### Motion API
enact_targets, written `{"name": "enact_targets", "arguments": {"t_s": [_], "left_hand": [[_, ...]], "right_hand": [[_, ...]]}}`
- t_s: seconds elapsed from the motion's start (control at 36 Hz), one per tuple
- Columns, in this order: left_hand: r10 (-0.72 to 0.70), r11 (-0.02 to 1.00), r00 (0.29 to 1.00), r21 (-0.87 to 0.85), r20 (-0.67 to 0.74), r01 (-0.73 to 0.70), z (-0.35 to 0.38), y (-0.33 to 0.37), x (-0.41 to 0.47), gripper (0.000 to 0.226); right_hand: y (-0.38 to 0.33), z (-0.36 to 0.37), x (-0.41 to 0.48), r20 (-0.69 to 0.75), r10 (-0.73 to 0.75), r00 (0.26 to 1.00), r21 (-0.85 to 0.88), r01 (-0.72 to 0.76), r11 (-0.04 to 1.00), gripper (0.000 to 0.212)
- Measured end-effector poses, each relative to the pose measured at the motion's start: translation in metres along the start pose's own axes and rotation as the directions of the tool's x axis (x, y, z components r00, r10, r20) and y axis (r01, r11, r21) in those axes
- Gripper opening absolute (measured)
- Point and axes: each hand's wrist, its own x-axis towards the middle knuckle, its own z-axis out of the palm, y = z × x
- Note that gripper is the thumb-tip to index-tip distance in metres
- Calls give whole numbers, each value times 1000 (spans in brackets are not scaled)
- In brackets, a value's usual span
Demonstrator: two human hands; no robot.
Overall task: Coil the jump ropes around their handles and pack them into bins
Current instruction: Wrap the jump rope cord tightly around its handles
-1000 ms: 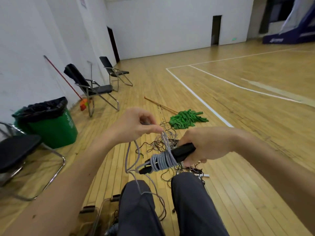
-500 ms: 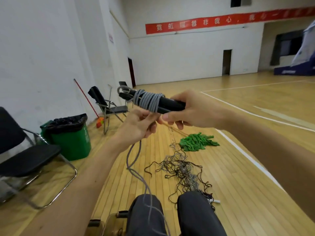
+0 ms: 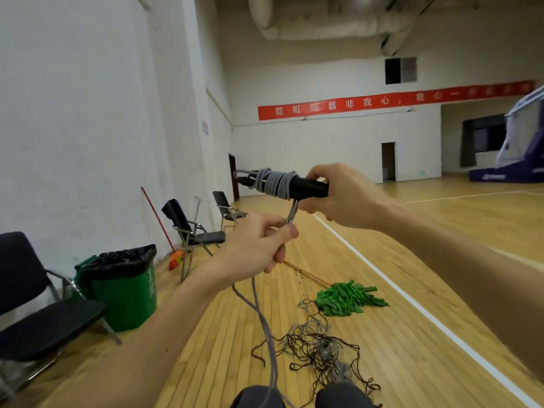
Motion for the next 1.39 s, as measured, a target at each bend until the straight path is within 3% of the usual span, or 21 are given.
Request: {"name": "enact_targets", "arguments": {"t_s": [0.11, 0.19, 0.33, 0.47, 0.61, 0.78, 0.89, 1.03, 1.17, 1.39], "left_hand": [[-32, 998, 999, 61, 31, 30, -3, 0, 2, 18], [-32, 970, 999, 241, 38, 22, -5, 0, 4, 16], [-23, 874, 999, 487, 41, 0, -8, -1, 0, 13], [-7, 815, 998, 579, 63, -31, -12, -2, -3, 22], [89, 673, 990, 727, 106, -138, -12, 3, -6, 25], [68, 708, 977, 680, 204, -191, -30, 18, 2, 33], [160, 617, 966, 744, 201, -257, -47, 30, 10, 35], [200, 543, 950, 780, 241, -312, -62, 47, 24, 46], [200, 599, 953, 741, 228, -304, -72, 53, 30, 56], [224, 812, 959, 510, 177, -284, -83, 50, 28, 28]], "right_hand": [[-1, 13, 4, -56, -9, 998, -198, -2, 980, 23], [-1, 27, 6, -12, -8, 1000, -326, 4, 945, 22], [4, 36, 3, 57, 18, 998, -403, 6, 915, 19], [19, 42, 0, 89, 116, 989, -485, -59, 873, 19], [33, 43, -7, 195, 214, 957, -491, -94, 866, 19], [29, 41, -10, 302, 227, 926, -472, -61, 879, 19], [19, 38, -9, 337, 228, 913, -429, -67, 901, 25], [1, 35, -11, 483, 176, 858, -357, 9, 934, 14], [-19, 25, -16, 631, 49, 774, -252, 145, 957, 13], [-39, 8, -21, 691, -113, 714, -36, 190, 981, 12]]}}
